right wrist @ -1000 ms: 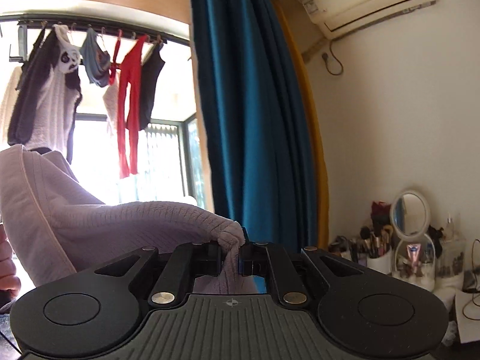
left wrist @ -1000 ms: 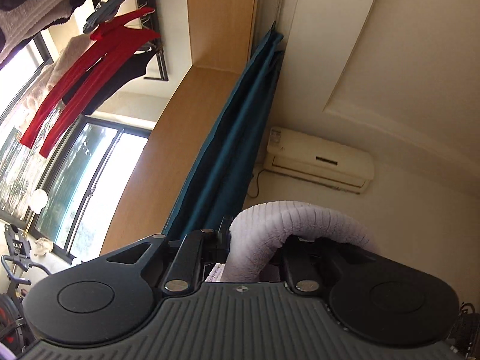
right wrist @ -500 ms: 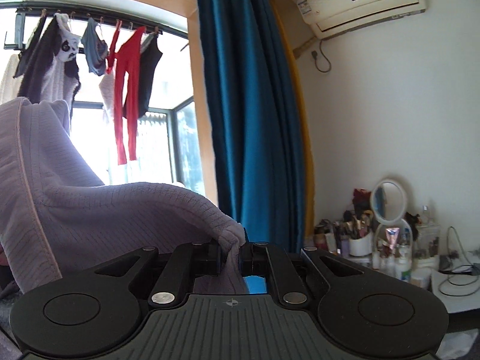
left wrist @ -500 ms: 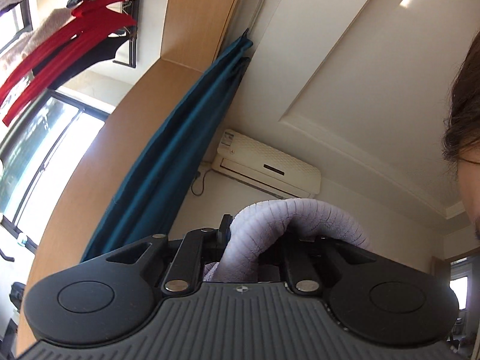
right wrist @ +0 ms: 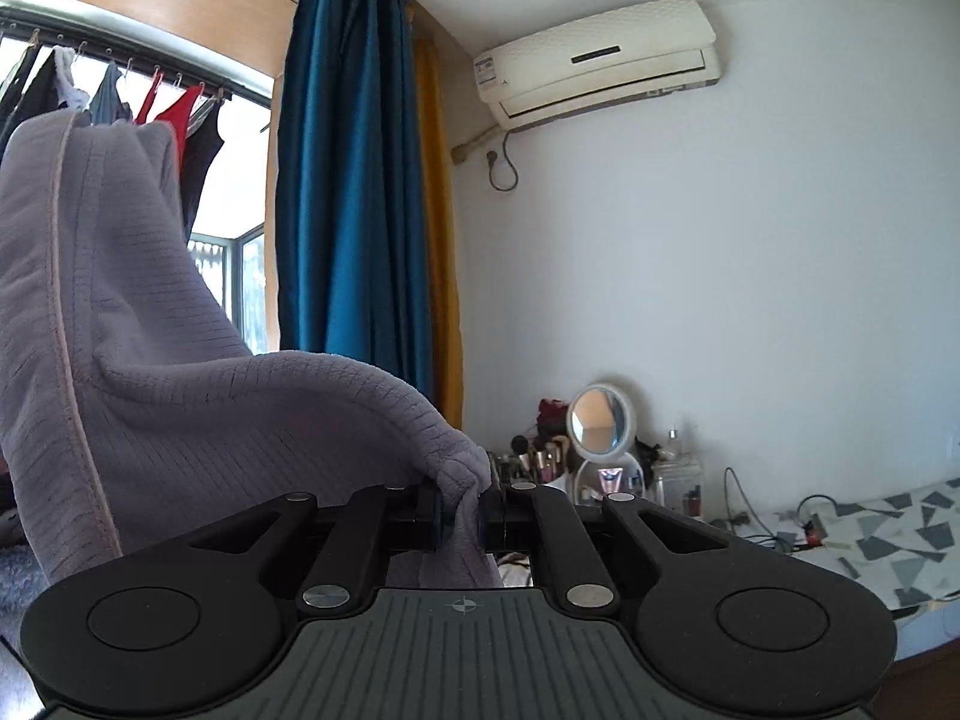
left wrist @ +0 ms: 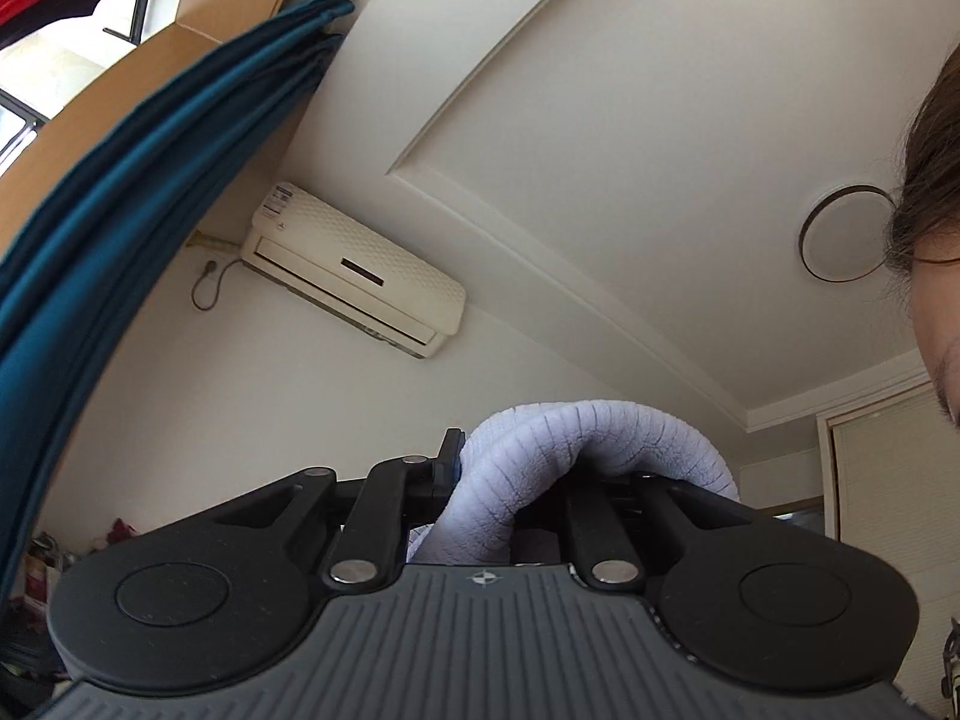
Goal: Fold clothes
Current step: 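Lift the lavender garment with both tools and carry it toward the patterned table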
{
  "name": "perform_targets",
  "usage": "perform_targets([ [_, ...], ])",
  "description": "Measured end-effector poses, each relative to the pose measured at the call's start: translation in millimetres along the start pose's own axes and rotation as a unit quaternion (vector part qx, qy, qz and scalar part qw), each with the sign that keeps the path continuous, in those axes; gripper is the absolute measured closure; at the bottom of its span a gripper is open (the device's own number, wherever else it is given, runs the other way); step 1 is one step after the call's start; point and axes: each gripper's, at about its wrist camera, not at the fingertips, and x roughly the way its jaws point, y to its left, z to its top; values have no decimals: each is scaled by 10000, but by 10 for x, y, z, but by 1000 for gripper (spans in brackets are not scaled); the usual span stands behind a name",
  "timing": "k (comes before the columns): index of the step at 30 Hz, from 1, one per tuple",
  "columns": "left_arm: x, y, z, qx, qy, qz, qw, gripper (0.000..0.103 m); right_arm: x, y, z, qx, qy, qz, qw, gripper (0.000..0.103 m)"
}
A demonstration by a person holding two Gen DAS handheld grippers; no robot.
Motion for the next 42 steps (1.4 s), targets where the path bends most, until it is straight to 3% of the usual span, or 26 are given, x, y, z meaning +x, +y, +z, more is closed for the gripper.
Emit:
perform_targets([
  [3,372,-473,-396,-324,4,-192,9993,91,-412,-288,-41,-137,136,30,9998,95],
  [7,784,-886,-848,-842,77,-405,9956,91,-926,-765,-67,-191,331,-254,9989,95],
  [13,1392,-1216,-1424,-1399,167,-606,9882,91,-1541,-1430,-62,-145,482,-878,9949,95],
  [16,1733,-1385,-1780,-1542,264,-940,9832,91,-1777,-1700,-93,-182,441,-1317,9901,95],
  [23,2606,-1426,-2575,-2076,426,-1495,9658,91,-1982,-2413,-195,-141,552,-2246,9728,95],
  [29,3739,-1402,-3342,-2184,421,-1942,9554,91,-1519,-3204,-163,-130,466,-2723,9610,95],
  [32,4348,-1346,-3632,-2151,447,-2066,9534,91,-1076,-3669,-4,33,406,-2796,9593,95],
  [37,5115,-1235,-4057,-2095,340,-2189,9524,91,-435,-4489,228,100,284,-2766,9605,95],
  [42,5704,-1207,-4310,-1927,475,-2143,9564,91,95,-5192,320,222,145,-2729,9617,95],
])
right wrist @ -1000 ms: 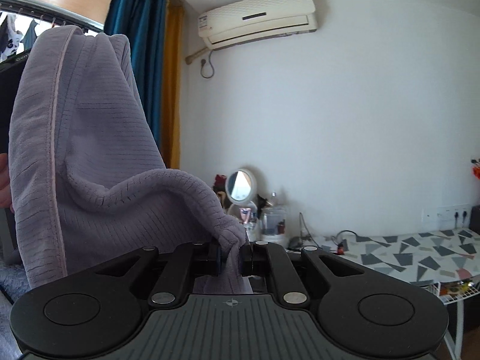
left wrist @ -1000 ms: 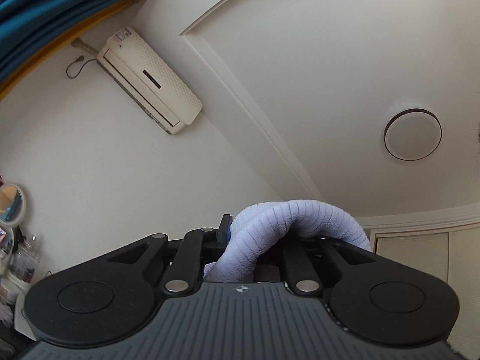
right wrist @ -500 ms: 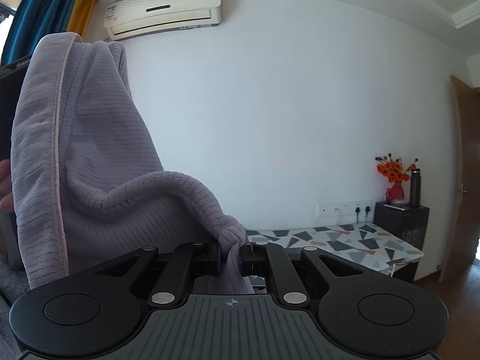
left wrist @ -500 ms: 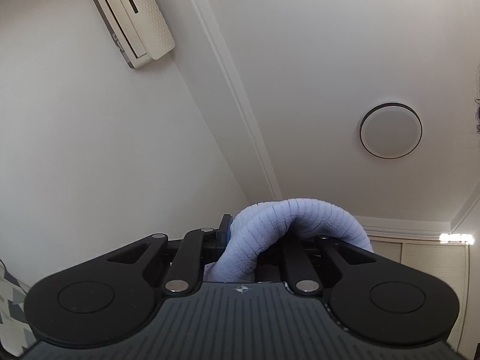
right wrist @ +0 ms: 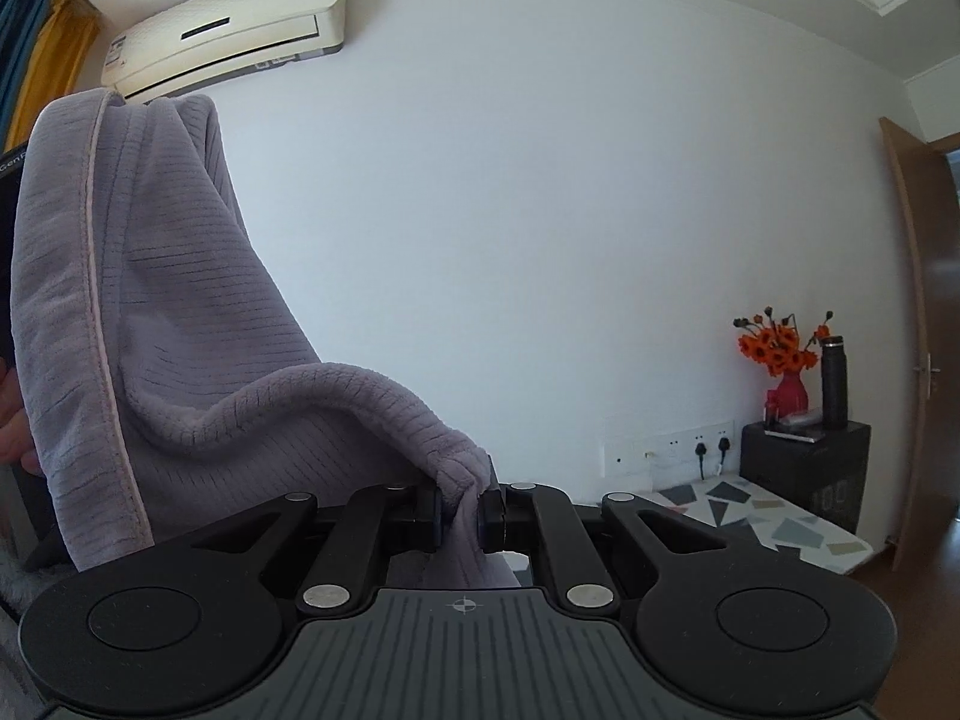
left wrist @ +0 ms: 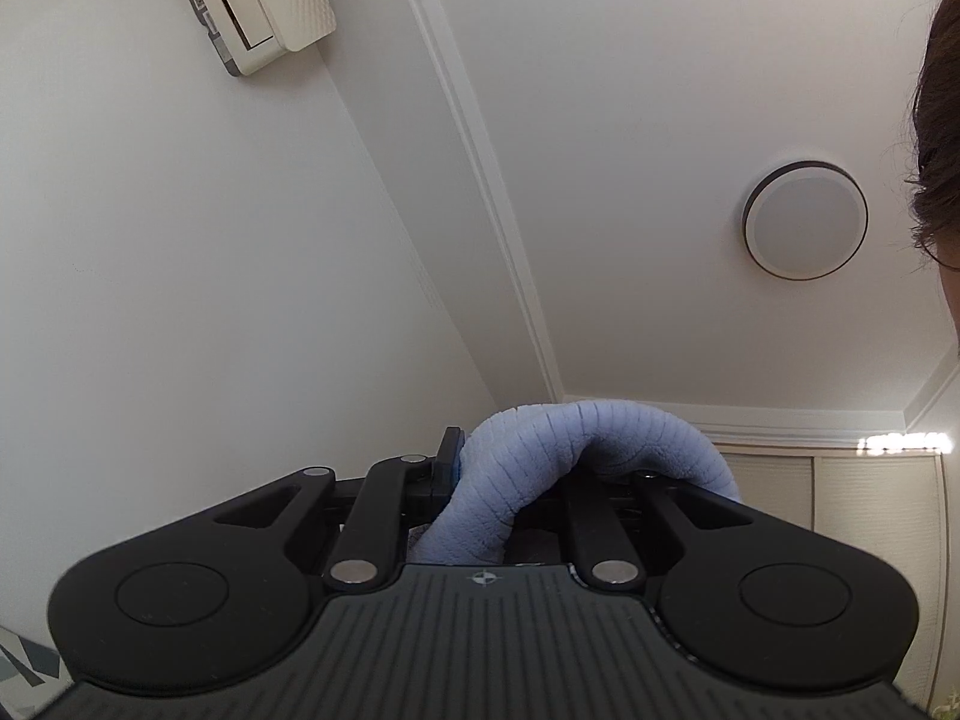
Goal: Fold clothes
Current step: 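Lift the lavender garment with both tools and carry it toward the patterned table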
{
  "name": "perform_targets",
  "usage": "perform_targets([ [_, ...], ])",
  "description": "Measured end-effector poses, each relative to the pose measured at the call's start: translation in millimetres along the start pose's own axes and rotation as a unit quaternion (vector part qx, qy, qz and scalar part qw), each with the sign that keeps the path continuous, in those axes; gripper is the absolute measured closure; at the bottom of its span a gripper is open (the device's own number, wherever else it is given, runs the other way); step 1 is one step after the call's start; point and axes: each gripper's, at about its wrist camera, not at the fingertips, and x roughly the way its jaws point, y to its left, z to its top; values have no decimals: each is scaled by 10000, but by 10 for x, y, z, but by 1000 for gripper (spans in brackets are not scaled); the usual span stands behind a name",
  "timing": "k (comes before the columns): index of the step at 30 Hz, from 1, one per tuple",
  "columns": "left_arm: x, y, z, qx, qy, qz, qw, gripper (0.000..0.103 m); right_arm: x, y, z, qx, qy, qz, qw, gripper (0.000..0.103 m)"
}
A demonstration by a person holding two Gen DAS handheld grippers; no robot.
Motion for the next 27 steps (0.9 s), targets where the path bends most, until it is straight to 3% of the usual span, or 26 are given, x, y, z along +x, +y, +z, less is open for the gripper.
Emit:
perform_targets([
  [5,317,221,-24,110,2,253,9996,91,641,-328,173,-6,-80,97,9999,95],
  [10,620,348,-141,381,-96,671,9970,91,1161,-582,307,33,-251,598,9979,95],
  [15,1170,481,-444,642,-74,1345,9888,91,1941,-1182,329,110,-262,1198,9924,95],
  [18,1668,523,-607,835,-158,1813,9797,91,2469,-1590,452,107,-126,1488,9887,95],
  [22,2347,522,-566,1001,-540,2275,9671,91,3245,-2050,978,49,-42,2022,9793,95],
  [27,3018,443,-447,1533,-1369,2716,9402,91,3709,-2233,1781,-556,-729,2566,9622,95],
])
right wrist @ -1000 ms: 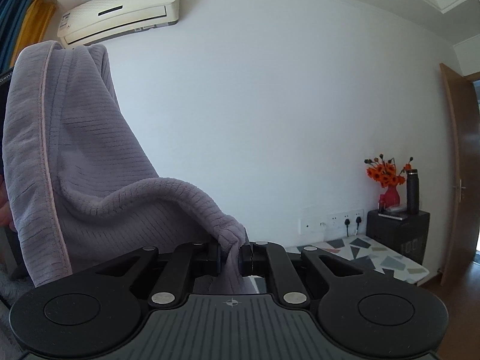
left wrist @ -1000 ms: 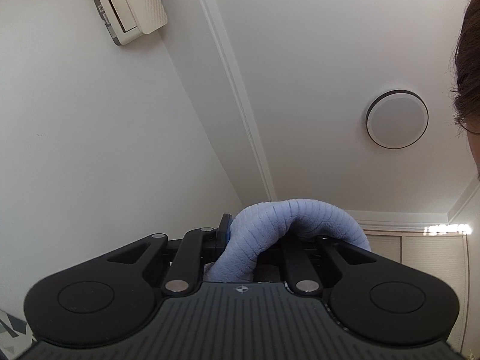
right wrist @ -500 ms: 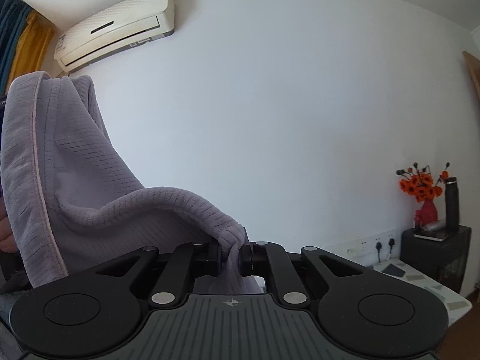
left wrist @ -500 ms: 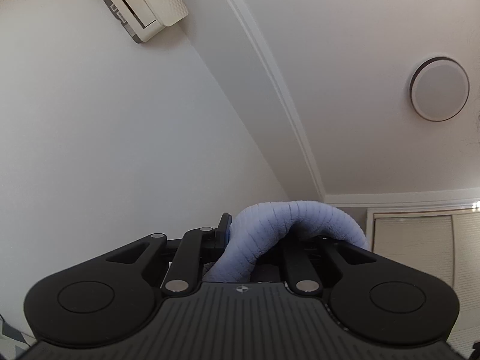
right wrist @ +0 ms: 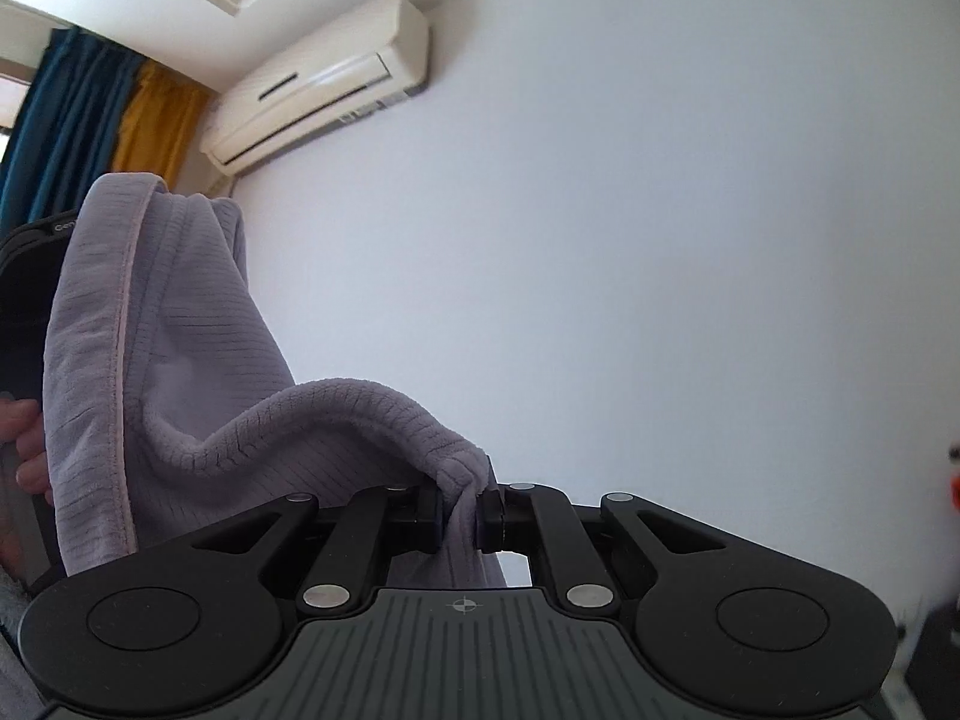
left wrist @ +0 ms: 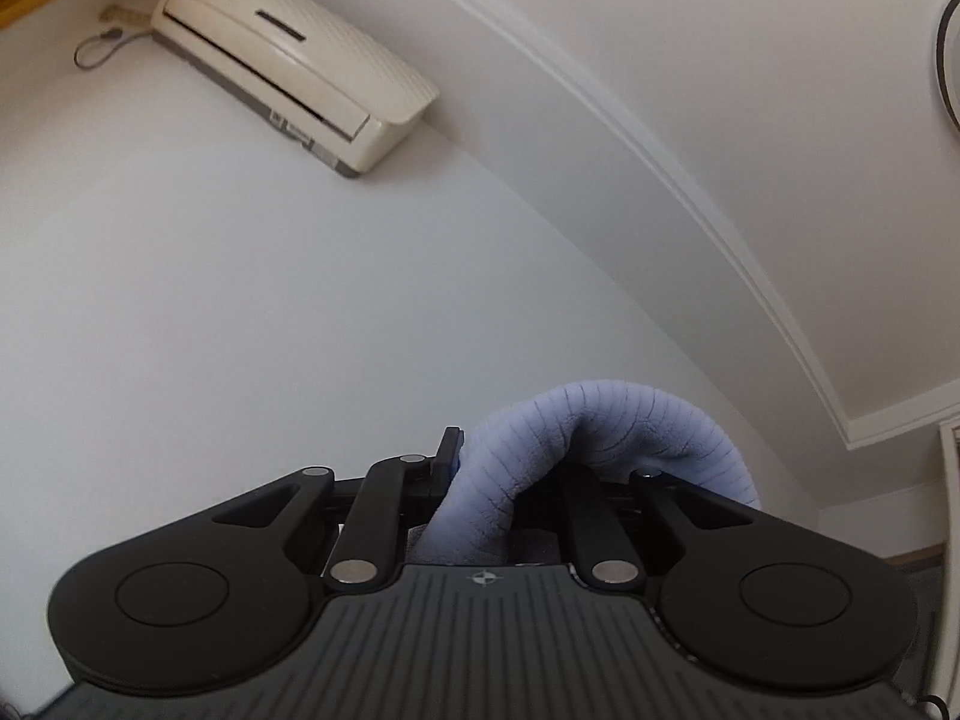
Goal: Fold clothes
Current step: 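Lift the lavender garment with both tools and carry it toward the patterned table, then lower the lavender garment onto the patterned table with both tools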
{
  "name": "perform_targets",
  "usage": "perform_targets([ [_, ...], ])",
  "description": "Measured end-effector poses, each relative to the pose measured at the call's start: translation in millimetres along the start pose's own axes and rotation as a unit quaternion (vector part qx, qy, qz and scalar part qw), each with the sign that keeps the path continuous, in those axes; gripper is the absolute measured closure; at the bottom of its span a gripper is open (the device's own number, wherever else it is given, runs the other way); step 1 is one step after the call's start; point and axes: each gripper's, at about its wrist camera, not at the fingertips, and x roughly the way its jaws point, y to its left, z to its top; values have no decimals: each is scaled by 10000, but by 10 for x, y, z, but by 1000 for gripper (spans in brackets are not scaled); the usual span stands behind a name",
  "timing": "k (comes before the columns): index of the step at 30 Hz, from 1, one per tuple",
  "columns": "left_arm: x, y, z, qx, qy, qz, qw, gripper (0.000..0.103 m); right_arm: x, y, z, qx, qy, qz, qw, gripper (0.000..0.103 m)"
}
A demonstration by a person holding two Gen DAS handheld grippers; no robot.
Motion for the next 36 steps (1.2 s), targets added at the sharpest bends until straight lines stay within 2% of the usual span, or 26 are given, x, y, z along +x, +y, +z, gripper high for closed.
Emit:
perform_targets([
  [5,326,-221,-108,303,-215,431,9984,91,188,-454,265,-47,-541,-347,9979,95],
  [7,463,-256,-258,492,-135,557,9971,91,270,-772,232,-95,-725,-666,9951,95],
  [9,566,-232,-473,579,126,656,9961,91,312,-967,154,-111,-791,-929,9925,95],
  [12,683,-111,-905,559,741,837,9922,90,457,-1196,-151,-8,-439,-1172,9921,95],
  [17,667,186,-1842,582,1739,1098,9769,90,693,-1417,-1032,-110,549,-1740,9832,95],
  [20,613,389,-2366,470,2565,1307,9565,90,768,-1566,-1576,-48,1102,-2109,9713,95],
  [24,596,702,-3032,356,3545,1617,9203,90,962,-1703,-2202,147,1797,-2496,9514,95],
  [28,552,975,-3579,566,4258,1835,8842,89,1118,-1738,-2777,328,2344,-2740,9321,95],
  [31,556,1221,-3940,532,4843,2033,8493,89,1206,-1715,-3132,321,2717,-2778,9209,95],
  [33,509,1391,-4119,491,5146,2117,8294,89,1264,-1682,-3375,295,2972,-2778,9130,95],
  [36,352,1510,-4389,537,5522,2057,8062,88,1347,-1545,-3670,161,3367,-2756,9002,95],
])
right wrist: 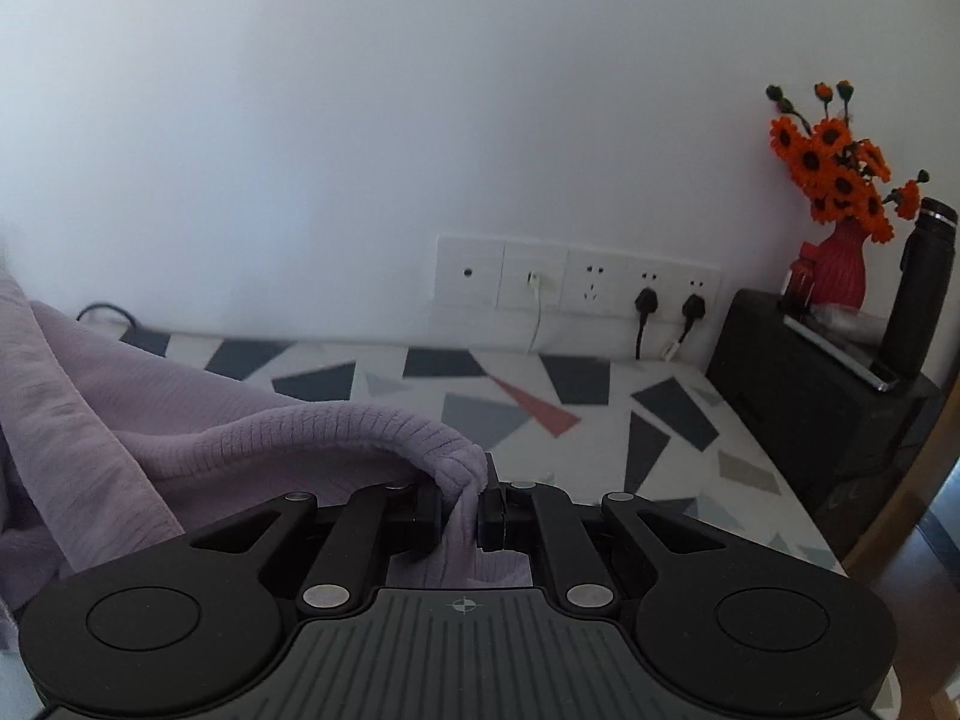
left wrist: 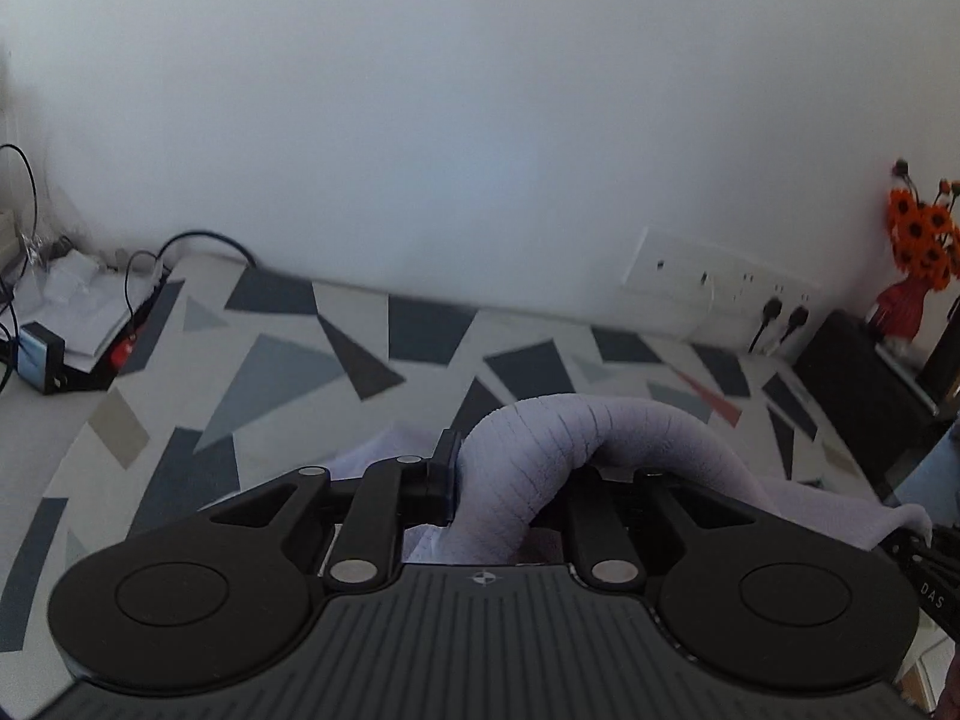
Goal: Fold clothes
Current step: 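Lower the lavender garment onto the patterned table with both tools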
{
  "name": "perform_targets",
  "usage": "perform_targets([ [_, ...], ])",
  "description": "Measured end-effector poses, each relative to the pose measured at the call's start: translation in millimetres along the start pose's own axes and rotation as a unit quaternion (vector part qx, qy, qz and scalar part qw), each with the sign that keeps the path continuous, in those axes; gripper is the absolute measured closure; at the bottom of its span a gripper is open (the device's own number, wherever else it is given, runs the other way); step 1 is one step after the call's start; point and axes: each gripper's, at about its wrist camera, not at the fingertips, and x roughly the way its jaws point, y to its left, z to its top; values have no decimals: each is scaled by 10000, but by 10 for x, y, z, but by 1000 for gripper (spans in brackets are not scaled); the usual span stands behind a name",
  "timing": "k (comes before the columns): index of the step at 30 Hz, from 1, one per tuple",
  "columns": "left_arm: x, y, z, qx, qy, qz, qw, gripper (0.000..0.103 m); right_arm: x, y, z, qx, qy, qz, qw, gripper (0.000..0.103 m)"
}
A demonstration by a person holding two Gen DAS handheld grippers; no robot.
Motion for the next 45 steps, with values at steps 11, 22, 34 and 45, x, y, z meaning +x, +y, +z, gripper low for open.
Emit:
perform_targets([
  [11,346,82,-383,520,713,9,9961,87,293,365,-595,-163,886,-216,9957,95],
  [22,434,59,-501,710,892,-55,9935,87,314,421,-743,131,1206,-249,9923,95],
  [34,468,40,-572,908,933,-15,9915,86,304,493,-818,90,1269,-333,9913,95],
  [45,492,8,-555,966,1000,52,9903,86,280,474,-838,258,1258,-306,9912,95],
])
